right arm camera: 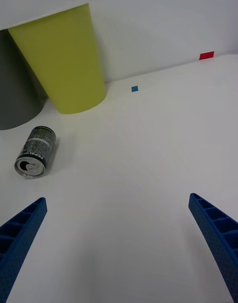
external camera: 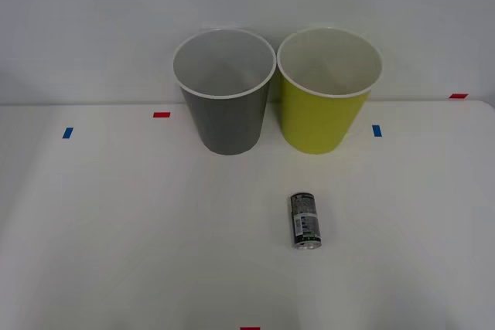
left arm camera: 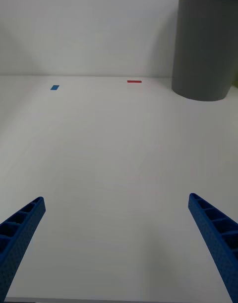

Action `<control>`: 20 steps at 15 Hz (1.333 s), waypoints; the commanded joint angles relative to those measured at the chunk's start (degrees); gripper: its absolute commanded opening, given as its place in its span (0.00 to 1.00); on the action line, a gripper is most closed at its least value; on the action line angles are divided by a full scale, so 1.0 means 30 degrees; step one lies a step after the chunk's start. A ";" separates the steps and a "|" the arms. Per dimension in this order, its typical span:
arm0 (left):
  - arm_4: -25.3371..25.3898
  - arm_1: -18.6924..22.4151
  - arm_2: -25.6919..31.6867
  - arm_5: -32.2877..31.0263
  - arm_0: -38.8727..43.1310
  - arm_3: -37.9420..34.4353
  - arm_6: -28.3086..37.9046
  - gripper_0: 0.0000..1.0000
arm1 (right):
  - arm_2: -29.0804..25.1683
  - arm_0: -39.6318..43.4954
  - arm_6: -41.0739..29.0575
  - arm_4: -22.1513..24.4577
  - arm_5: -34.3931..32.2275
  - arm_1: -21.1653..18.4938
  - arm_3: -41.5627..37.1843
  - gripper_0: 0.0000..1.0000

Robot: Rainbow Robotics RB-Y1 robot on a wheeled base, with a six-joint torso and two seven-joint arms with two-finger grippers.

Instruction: Put cans in the gray bin and PET bottles in the light green bin.

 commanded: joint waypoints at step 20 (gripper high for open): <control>0.0000 0.0000 0.0000 0.0000 0.0000 0.0000 0.0000 1.00 | 0.0000 0.0000 0.0000 0.0000 0.0000 0.0000 0.0000 1.00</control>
